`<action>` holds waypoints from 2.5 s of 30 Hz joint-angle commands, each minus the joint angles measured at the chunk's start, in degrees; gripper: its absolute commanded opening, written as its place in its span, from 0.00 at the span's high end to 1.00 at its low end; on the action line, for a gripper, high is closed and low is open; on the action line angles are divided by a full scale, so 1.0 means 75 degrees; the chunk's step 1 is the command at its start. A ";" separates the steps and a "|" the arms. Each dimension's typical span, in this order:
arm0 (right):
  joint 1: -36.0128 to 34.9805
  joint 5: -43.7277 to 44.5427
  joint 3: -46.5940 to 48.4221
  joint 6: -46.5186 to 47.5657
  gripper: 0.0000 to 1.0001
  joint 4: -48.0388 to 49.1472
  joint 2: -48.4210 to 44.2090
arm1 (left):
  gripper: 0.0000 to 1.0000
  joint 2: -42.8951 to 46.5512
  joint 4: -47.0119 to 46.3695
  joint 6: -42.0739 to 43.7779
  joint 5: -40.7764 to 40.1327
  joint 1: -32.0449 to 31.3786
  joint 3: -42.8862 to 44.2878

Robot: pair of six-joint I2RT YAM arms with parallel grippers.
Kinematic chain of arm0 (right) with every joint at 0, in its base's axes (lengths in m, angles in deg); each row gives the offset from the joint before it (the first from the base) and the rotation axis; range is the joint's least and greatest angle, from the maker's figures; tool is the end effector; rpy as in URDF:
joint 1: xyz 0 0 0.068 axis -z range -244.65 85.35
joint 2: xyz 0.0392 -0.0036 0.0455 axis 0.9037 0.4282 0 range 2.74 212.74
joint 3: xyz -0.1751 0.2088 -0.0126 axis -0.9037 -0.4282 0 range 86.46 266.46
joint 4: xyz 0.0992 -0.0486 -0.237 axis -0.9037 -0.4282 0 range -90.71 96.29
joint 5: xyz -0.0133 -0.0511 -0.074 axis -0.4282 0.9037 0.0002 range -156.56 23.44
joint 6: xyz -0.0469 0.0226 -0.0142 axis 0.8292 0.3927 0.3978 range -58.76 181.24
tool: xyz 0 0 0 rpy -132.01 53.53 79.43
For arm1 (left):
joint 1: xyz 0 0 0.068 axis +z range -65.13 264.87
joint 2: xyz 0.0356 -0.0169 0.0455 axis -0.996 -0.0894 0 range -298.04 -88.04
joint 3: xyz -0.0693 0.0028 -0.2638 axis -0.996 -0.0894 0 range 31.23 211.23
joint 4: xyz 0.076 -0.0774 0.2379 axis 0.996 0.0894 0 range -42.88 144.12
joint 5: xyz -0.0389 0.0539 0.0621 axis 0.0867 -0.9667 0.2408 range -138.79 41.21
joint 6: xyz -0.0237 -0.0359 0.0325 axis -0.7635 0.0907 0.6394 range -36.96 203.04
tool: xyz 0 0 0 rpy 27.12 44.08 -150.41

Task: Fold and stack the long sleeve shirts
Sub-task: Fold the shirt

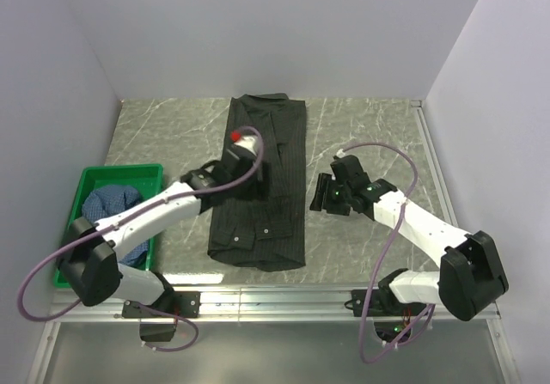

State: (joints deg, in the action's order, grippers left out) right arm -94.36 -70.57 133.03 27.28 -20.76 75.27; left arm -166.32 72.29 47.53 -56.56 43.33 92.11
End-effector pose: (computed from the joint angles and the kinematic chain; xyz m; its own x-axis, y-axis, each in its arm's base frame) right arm 0.2187 0.1277 0.2244 -0.8720 0.1439 -0.4678 -0.0529 0.9225 0.3824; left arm 0.2267 -0.1945 0.2820 -0.7506 -0.1039 -0.6525 0.1801 0.9180 -0.3533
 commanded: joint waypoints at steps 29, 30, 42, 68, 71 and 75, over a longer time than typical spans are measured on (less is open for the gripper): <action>0.0834 -0.1749 -0.1626 -0.0593 0.37 0.1637 -0.1035 | 0.24 -0.2492 0.1050 -0.1347 -0.1813 -0.2313 0.1540; 0.0729 -0.1785 -0.1743 -0.0721 0.38 0.1730 -0.0930 | 0.23 -0.2314 0.0992 -0.1394 -0.1730 -0.2267 0.1434; -0.0421 -0.1739 -0.1651 -0.1391 0.42 0.2506 0.0500 | 0.21 0.0288 0.1203 -0.1758 -0.0665 0.0005 -0.1073; -0.0082 -0.1200 -0.1064 -0.0677 0.93 0.1849 0.1837 | 0.44 0.0535 -0.0671 -0.1980 0.1949 0.2293 -0.3887; 0.0223 -0.1153 -0.1169 -0.0501 0.96 0.1685 0.1720 | 0.42 0.0664 -0.0766 -0.2063 0.2301 0.2292 -0.4121; 0.0388 -0.1012 -0.1217 -0.0360 0.94 0.1381 0.1486 | 0.37 0.0944 -0.0462 -0.2051 0.2243 0.2304 -0.4227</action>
State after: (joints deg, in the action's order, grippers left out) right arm -92.42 -83.36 123.92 21.71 -5.99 88.23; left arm -160.20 65.89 32.47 -40.91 60.58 62.67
